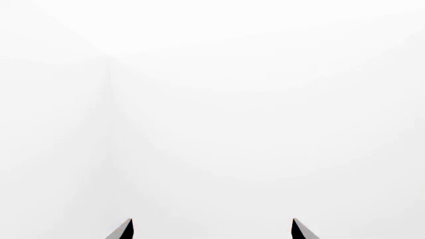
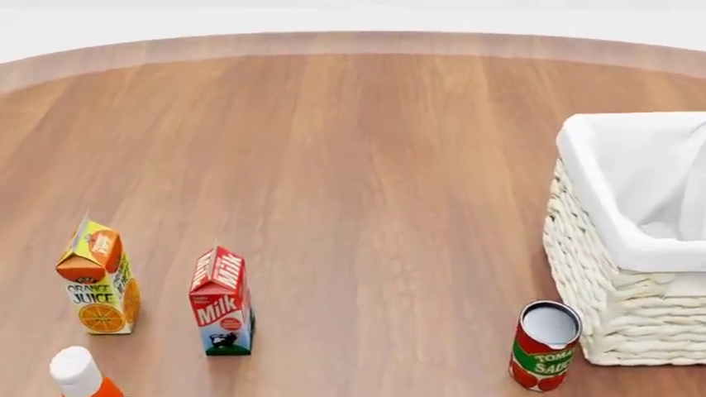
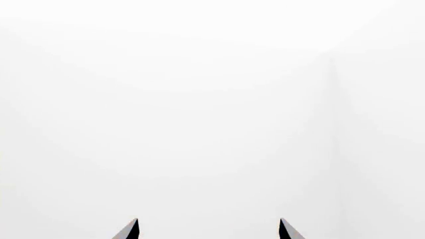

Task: Pick the milk and place it in the basket.

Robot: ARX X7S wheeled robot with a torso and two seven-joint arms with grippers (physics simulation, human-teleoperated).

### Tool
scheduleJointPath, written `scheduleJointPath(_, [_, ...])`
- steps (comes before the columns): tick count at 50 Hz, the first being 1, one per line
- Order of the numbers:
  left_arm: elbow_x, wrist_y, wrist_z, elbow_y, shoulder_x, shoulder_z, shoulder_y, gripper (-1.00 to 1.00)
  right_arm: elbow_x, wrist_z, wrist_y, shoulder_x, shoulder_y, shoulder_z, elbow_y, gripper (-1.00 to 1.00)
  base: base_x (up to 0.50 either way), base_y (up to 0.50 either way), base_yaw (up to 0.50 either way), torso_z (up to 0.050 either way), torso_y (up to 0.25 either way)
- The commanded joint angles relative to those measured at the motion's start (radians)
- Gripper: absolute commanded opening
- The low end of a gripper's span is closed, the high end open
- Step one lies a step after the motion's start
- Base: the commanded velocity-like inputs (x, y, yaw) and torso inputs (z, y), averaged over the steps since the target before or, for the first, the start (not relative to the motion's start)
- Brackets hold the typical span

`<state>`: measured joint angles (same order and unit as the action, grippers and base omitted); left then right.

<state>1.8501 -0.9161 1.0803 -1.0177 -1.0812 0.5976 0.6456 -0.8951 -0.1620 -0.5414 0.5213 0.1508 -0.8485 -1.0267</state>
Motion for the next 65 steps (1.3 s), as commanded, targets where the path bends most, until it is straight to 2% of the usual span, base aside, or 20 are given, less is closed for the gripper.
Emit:
scheduleJointPath(1, [-0.008, -0.005, -0.018, -0.002, 0.025, 0.017, 0.002, 1.00, 0.017, 0.005, 0.019, -0.003, 0.020, -0.005, 0.003, 1.00, 0.50, 0.00, 0.00, 0.000, 0.000])
scheduleJointPath(43, [0.032, -0.043, -0.003, -0.008, 0.042, 0.057, 0.007, 1.00, 0.017, -0.010, 0.073, 0.026, 0.053, 0.038, 0.022, 1.00, 0.50, 0.00, 0.00, 0.000, 0.001])
scheduleJointPath(55, [0.041, -0.059, -0.001, -0.008, 0.052, 0.068, 0.009, 1.00, 0.027, -0.019, 0.082, 0.033, 0.061, 0.054, 0.020, 1.00, 0.03, 0.00, 0.00, 0.000, 0.001])
scheduleJointPath(59, [0.168, -0.062, 0.022, -0.001, 0.004, 0.206, -0.040, 1.00, 0.033, -0.020, 0.084, 0.036, 0.062, 0.061, 0.025, 1.00, 0.00, 0.00, 0.00, 0.000, 0.000])
scheduleJointPath(60, [0.134, -0.114, -0.031, 0.000, 0.055, 0.257, -0.055, 1.00, 0.039, -0.018, 0.086, 0.036, 0.060, 0.068, 0.029, 1.00, 0.00, 0.00, 0.00, 0.000, 0.000])
scheduleJointPath(61, [0.002, -0.171, -0.117, 0.009, 0.130, 0.207, -0.027, 1.00, 0.041, -0.017, 0.086, 0.037, 0.060, 0.072, 0.030, 1.00, 0.00, 0.00, 0.00, 0.000, 0.000])
scheduleJointPath(64, [0.116, -0.028, 0.026, 0.028, -0.034, 0.053, 0.076, 1.00, 0.048, -0.018, 0.088, 0.038, 0.058, 0.080, 0.035, 1.00, 0.00, 0.00, 0.00, 0.000, 0.000])
scheduleJointPath(65, [0.133, 0.001, 0.048, 0.030, -0.062, 0.022, 0.096, 1.00, 0.050, -0.016, 0.090, 0.038, 0.057, 0.083, 0.037, 1.00, 0.00, 0.00, 0.00, 0.000, 0.000])
